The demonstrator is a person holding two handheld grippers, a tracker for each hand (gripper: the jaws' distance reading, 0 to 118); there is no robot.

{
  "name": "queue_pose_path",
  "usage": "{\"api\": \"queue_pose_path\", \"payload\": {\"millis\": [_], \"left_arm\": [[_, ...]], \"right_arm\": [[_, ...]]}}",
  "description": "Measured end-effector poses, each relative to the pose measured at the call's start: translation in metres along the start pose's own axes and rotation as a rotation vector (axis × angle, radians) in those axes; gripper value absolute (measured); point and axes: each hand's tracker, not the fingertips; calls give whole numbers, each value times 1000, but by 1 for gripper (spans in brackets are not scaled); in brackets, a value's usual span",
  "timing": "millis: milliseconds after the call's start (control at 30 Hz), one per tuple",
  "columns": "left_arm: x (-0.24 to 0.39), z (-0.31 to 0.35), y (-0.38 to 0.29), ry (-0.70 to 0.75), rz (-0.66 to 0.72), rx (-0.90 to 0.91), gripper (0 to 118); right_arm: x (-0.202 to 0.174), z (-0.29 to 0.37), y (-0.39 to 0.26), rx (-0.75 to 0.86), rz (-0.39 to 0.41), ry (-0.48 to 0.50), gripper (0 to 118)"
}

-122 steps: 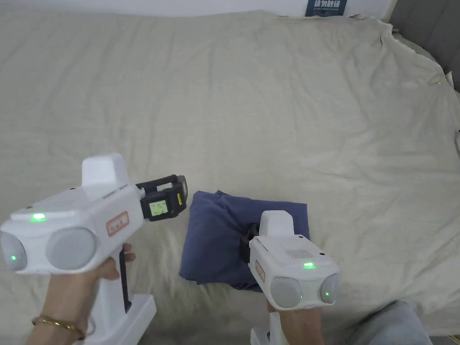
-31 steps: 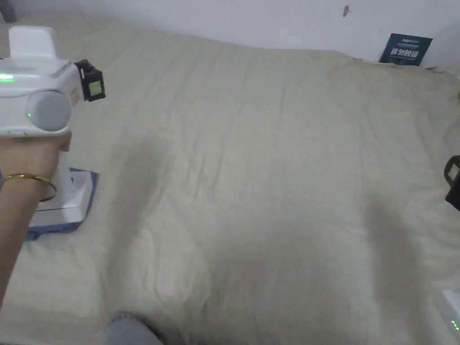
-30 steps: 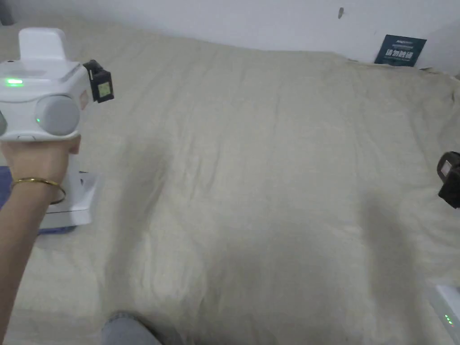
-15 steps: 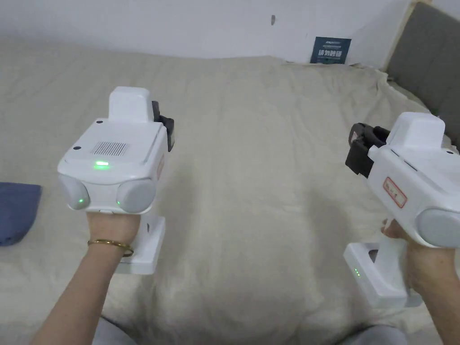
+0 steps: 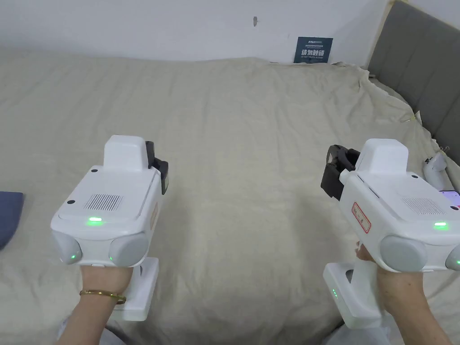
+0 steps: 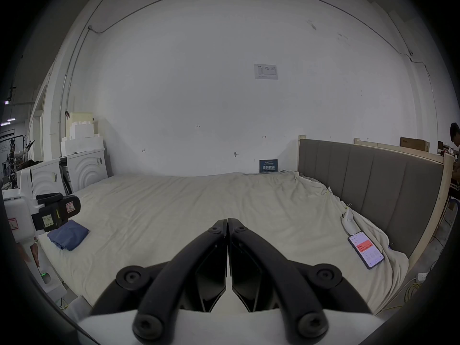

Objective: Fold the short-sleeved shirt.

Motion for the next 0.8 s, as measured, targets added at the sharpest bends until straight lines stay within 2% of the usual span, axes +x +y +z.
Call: {"api": "queue_pose_path", "payload": {"millis": [167, 800], "left_arm": [[-9, 2, -8, 24, 39, -16, 0], [-12, 9, -21, 45, 35, -32, 0]], "right_arm": [[1, 1, -7, -12, 0, -1, 0], [-5, 4, -7, -12, 7, 6, 0]]}}
